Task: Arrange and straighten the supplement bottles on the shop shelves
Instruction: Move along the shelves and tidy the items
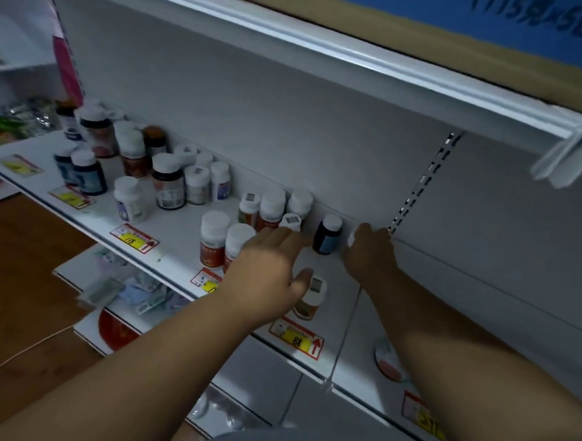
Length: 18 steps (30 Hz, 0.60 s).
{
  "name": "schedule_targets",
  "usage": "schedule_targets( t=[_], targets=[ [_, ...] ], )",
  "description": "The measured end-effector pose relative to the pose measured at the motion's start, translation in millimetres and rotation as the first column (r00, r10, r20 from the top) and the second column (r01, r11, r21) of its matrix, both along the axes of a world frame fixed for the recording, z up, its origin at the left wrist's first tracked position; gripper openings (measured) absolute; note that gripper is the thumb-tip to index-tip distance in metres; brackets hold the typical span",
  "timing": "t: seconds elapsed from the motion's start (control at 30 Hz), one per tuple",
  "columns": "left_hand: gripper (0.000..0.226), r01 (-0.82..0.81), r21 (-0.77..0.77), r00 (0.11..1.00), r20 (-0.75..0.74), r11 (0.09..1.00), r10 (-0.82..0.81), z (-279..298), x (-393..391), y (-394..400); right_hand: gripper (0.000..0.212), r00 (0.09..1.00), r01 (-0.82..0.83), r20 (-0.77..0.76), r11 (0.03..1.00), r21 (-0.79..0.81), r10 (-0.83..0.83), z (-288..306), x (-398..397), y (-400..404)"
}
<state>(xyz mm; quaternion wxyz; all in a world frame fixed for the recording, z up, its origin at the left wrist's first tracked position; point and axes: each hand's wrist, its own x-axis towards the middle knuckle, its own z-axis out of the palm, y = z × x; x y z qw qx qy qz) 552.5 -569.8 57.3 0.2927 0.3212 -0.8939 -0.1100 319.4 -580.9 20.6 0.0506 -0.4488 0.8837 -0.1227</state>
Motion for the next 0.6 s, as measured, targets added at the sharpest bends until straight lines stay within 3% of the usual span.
schedule_targets(
  t=[0.1,0.2,0.3,0.4,0.5,0.6],
  targets=[
    [0.042,0.049,0.013,0.999,0.008,0.999,-0.049,-5,4,-8,0.034,0.993,0.084,-0.08,0.996,-0.038,-0.086,-7,-3,-9],
    [0.042,0.116,0.01,0.993,-0.008,0.993,-0.116,-9,8,-25,0.033,0.993,0.106,-0.035,0.992,-0.063,-0.109,-6,-6,-16],
    [0.041,0.188,0.019,0.981,-0.057,0.982,-0.187,-11,12,-42,0.036,0.986,0.16,0.093,0.957,-0.242,-0.142,-2,1,-10],
    [0.043,0.242,0.034,0.966,-0.097,0.97,-0.238,-11,17,-55,0.032,0.92,0.32,0.36,0.828,-0.461,-0.155,15,21,4],
    [0.047,0.283,0.092,0.949,-0.175,0.955,-0.264,-8,25,-63,0.028,0.695,0.536,0.718,0.648,-0.541,0.025,37,53,24],
    [0.046,0.345,0.18,0.919,-0.265,0.921,-0.292,-7,35,-66,0.013,0.346,0.667,0.864,0.552,-0.5,0.366,54,93,43]
  ],
)
